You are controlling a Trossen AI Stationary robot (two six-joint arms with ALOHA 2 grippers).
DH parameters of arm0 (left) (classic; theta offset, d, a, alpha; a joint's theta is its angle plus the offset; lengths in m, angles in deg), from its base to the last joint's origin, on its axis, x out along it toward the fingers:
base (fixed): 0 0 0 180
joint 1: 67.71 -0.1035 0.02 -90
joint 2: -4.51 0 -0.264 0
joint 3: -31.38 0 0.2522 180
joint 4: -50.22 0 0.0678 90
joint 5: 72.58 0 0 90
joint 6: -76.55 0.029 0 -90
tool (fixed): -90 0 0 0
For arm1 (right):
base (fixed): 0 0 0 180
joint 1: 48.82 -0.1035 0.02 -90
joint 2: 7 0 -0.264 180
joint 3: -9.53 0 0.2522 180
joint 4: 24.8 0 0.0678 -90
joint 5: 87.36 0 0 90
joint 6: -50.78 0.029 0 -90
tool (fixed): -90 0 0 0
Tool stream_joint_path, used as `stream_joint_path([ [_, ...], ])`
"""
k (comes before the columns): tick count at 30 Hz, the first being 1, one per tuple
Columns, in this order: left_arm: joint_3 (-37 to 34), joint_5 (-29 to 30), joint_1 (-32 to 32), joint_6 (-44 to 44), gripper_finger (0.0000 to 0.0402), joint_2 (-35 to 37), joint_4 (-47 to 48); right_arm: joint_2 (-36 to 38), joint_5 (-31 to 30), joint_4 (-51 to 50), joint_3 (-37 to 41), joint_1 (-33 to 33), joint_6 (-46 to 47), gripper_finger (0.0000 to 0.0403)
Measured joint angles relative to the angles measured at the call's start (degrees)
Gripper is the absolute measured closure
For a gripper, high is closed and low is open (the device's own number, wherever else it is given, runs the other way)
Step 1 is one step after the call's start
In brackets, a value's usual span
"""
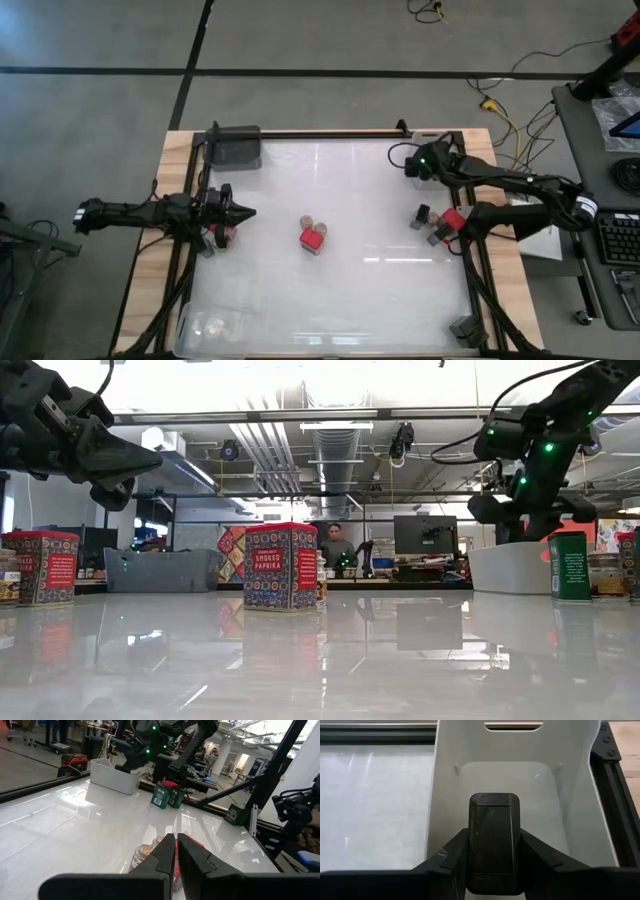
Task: Sort spices by type
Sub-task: Put the black seasoning can into the gray bin
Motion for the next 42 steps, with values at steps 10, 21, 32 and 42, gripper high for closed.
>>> stream_joint_path([
  [10, 0.00, 0.00, 0.01, 0.00, 0.0398, 0.00, 0.00, -1.13, 2.57, -0.29, -0.04, -0.03, 1.59, 0.0275],
  [21, 0.00, 0.00, -0.01, 0.01, 0.0398, 0.00, 0.00, -1.12, 5.74, -1.88, -0.56, -0.12, 2.20, 0.0265],
  [32, 0.00, 0.00, 0.01, 0.00, 0.0398, 0.00, 0.00, -1.09, 8.63, -6.81, -2.25, -0.16, 1.65, 0.0247],
  [42, 0.00, 0.02, -0.01, 0.01, 0.0398, 0.00, 0.00, -1.09, 9.22, -6.68, -2.25, -0.19, 1.02, 0.0252],
])
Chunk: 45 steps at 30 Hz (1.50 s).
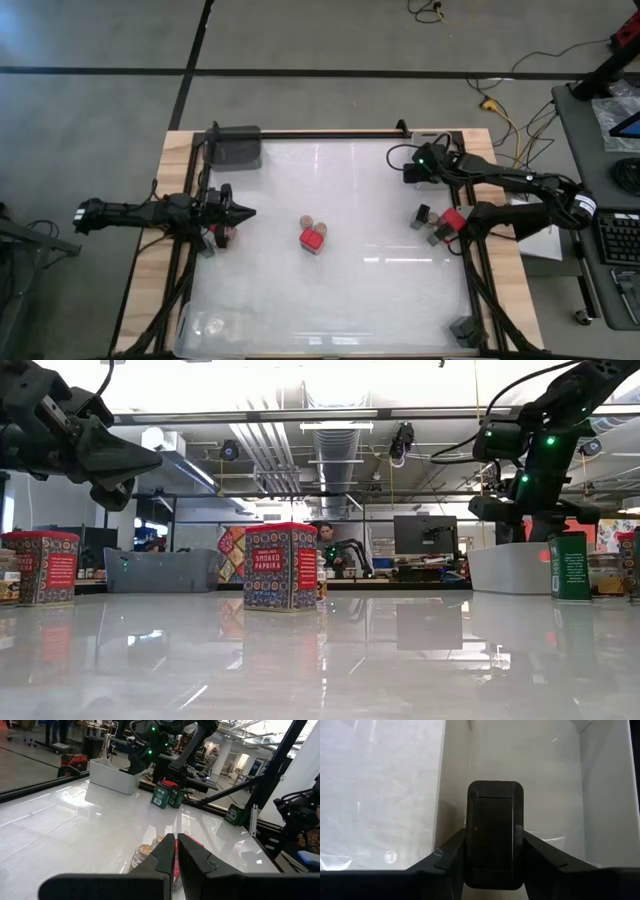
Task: Sort spices by type
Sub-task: Put the black seasoning can into the gray bin
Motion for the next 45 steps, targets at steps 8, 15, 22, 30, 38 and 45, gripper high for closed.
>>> stream_joint_path([
  [8, 0.00, 0.00, 0.00, -0.01, 0.0398, 0.00, 0.00, 0.02, -0.45, -2.52, -3.25, 0.00, -0.89, 0.0205],
  [15, 0.00, -0.02, 0.00, -0.02, 0.0398, 0.00, 0.00, 0.02, -0.71, -10.94, -9.47, 0.00, 0.11, 0.0156],
  [22, 0.00, 0.00, 0.00, 0.00, 0.0398, 0.00, 0.00, 0.72, -0.14, -25.80, -16.80, -3.51, 5.36, 0.0125],
  [30, 0.00, -0.01, 0.00, -0.02, 0.0398, 0.00, 0.00, 1.90, 7.83, -34.45, -25.60, -11.58, 15.33, 0.0110],
  [38, 0.00, -0.01, 0.00, -0.02, 0.0398, 0.00, 0.00, -0.05, 11.96, -34.55, -26.42, -23.91, 30.81, 0.0086],
  [45, 0.00, -0.02, 0.00, 0.00, 0.0398, 0.00, 0.00, -2.76, 13.19, -34.57, -24.91, -31.52, 42.98, 0.0056],
])
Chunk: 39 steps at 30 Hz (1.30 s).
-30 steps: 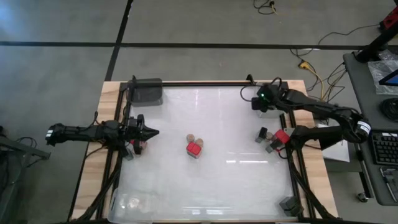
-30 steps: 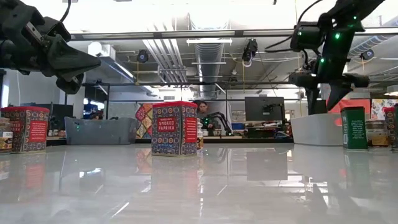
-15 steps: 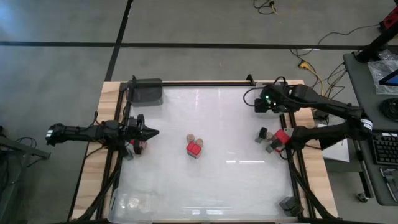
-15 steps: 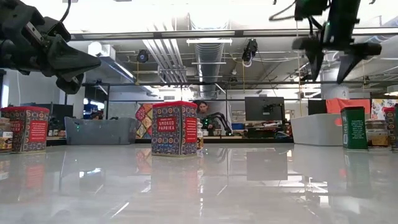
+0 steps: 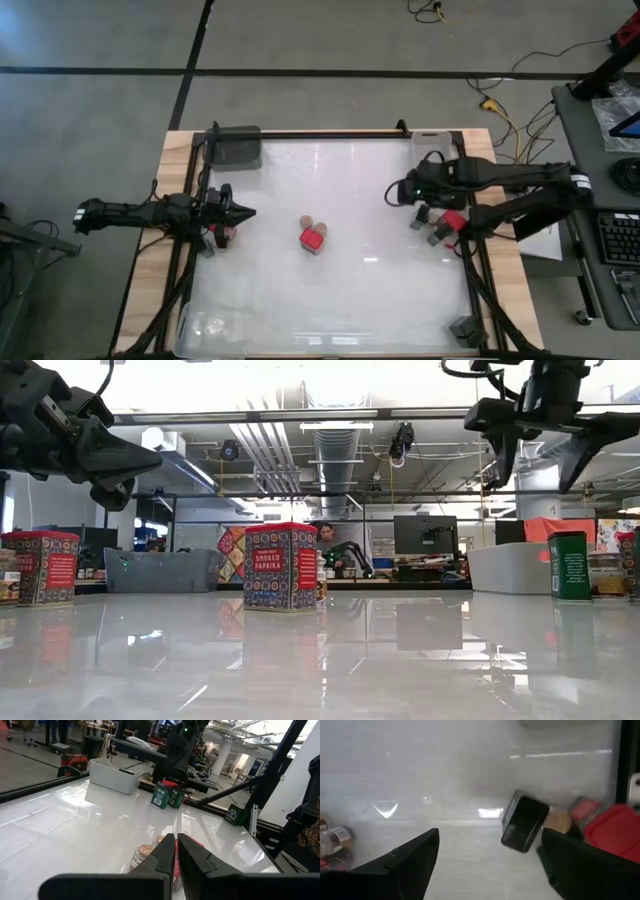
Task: Sort spices by type
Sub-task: Put the black seasoning can into the gray bin
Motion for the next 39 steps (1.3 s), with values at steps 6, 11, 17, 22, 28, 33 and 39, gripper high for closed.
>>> stream_joint_path([
  [6, 0.00, 0.00, 0.01, 0.00, 0.0398, 0.00, 0.00, -4.37, 1.56, 0.02, 0.35, -2.56, 4.87, 0.0051],
  [11, 0.00, 0.00, 0.02, -0.02, 0.0398, 0.00, 0.00, -8.01, 1.97, 0.06, 1.76, -2.02, 5.63, 0.0067],
  [17, 0.00, 0.00, 0.01, -0.01, 0.0398, 0.00, 0.00, -8.43, 5.86, 0.28, 5.62, -0.19, 6.44, 0.0084],
  [22, 0.00, 0.00, 0.00, -0.01, 0.0398, 0.00, 0.00, -8.34, 5.83, 2.87, 7.96, 0.19, 7.60, 0.0094],
  [28, 0.00, 0.00, 0.00, 0.00, 0.0398, 0.00, 0.00, -8.14, 5.56, 8.18, 10.88, 2.47, 5.82, 0.0111],
  [33, 0.00, 0.00, 0.01, 0.00, 0.0398, 0.00, 0.00, -8.14, 4.36, 8.03, 11.18, 4.11, 3.96, 0.0140],
  [39, 0.00, 0.01, 0.02, -0.01, 0.0398, 0.00, 0.00, -8.14, 4.55, 8.04, 11.28, 4.29, 2.54, 0.0196],
])
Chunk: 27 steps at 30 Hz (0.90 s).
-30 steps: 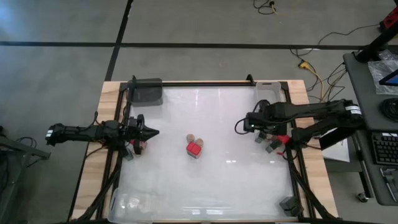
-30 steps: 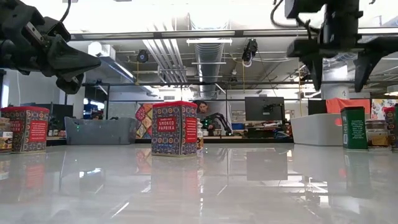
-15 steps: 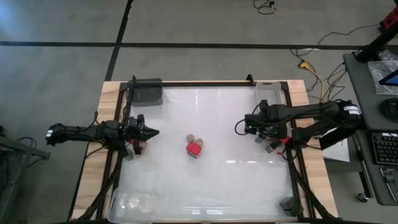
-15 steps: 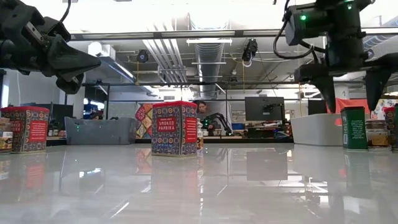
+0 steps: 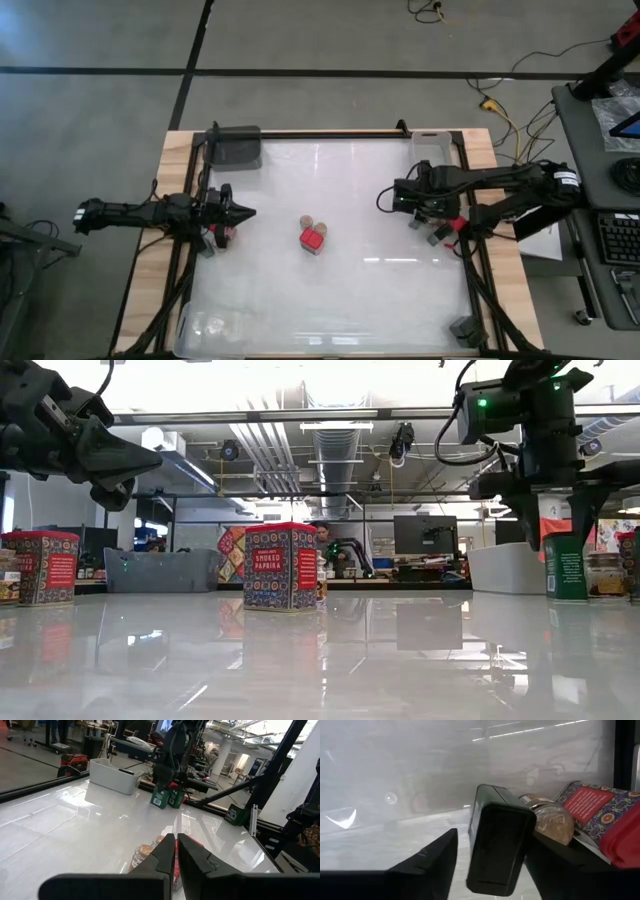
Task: Sort spices by type
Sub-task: Put the black seasoning can into the gray bin
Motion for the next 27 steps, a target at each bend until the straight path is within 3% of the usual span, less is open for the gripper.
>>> stream_joint_path([
  [10, 0.00, -0.01, -0.02, -0.01, 0.0398, 0.00, 0.00, 0.02, 0.53, 0.17, 0.71, 0.01, -2.13, 0.0273],
  [19, 0.00, -0.01, 0.00, 0.00, 0.0398, 0.00, 0.00, 0.73, -1.23, -2.84, -4.02, 0.34, -5.92, 0.0262],
  [27, 0.00, 0.01, -0.01, 0.00, 0.0398, 0.00, 0.00, 1.53, -8.25, -13.26, -17.33, 6.54, -16.81, 0.0277],
])
